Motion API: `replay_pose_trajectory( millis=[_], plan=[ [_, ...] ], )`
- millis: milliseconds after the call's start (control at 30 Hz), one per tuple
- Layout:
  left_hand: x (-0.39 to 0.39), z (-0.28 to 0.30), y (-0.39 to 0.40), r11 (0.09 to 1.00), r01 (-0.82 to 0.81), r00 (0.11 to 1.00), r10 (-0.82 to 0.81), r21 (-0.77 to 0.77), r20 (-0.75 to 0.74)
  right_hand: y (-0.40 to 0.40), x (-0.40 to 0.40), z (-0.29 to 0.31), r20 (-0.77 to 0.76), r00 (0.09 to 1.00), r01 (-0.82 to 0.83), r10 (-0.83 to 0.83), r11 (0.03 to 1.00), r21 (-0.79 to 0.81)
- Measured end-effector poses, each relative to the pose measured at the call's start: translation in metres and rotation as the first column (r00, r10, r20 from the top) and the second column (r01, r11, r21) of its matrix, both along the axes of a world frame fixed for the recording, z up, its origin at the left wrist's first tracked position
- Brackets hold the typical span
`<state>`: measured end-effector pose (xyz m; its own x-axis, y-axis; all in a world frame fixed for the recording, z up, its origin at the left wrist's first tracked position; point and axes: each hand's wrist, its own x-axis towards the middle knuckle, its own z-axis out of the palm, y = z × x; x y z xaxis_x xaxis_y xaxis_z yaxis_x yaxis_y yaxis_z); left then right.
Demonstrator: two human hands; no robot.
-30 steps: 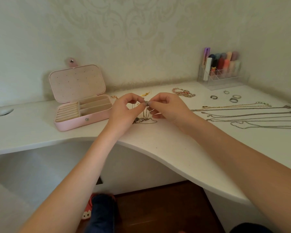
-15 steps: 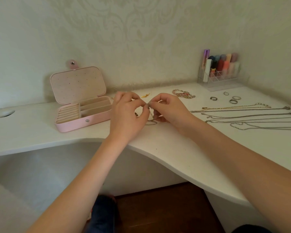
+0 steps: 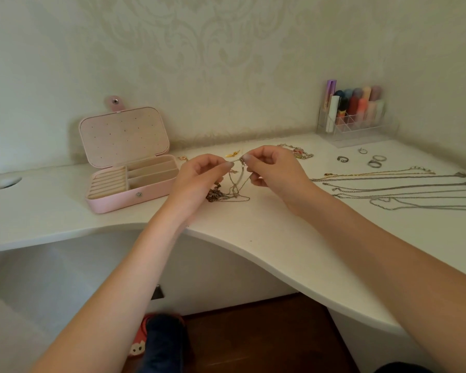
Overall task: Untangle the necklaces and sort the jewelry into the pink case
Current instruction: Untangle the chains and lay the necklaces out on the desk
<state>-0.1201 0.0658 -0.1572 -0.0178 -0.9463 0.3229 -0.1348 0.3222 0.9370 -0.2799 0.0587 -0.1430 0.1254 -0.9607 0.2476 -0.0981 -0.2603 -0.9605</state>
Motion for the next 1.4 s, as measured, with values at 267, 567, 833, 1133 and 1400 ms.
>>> replay_pose_trajectory(
  millis=[267,567,833,1133,1400],
  plan=[
    [-0.004,0.002,0.002,0.993,0.096,0.974,-0.081,0.064,-0.211,0.008,0.008,0.001,-0.041,0.993,-0.107,0.111,0.99,0.089],
    [-0.004,0.0,0.0,0.998,0.035,0.986,-0.027,0.049,-0.163,0.008,0.006,0.001,-0.084,0.993,-0.078,0.087,0.991,0.106],
    [-0.003,0.0,0.002,0.999,0.027,0.994,-0.024,0.017,-0.111,0.011,0.002,0.007,-0.095,0.993,-0.064,0.069,0.997,0.054],
    [-0.004,0.002,0.005,0.996,-0.081,0.997,0.082,-0.045,0.016,0.002,-0.003,0.01,0.004,0.997,0.077,-0.077,0.997,-0.024],
    [0.003,0.003,-0.002,0.925,-0.364,0.927,0.348,-0.108,-0.142,-0.002,-0.017,0.027,0.349,0.935,0.057,-0.067,0.998,0.038]
  ],
)
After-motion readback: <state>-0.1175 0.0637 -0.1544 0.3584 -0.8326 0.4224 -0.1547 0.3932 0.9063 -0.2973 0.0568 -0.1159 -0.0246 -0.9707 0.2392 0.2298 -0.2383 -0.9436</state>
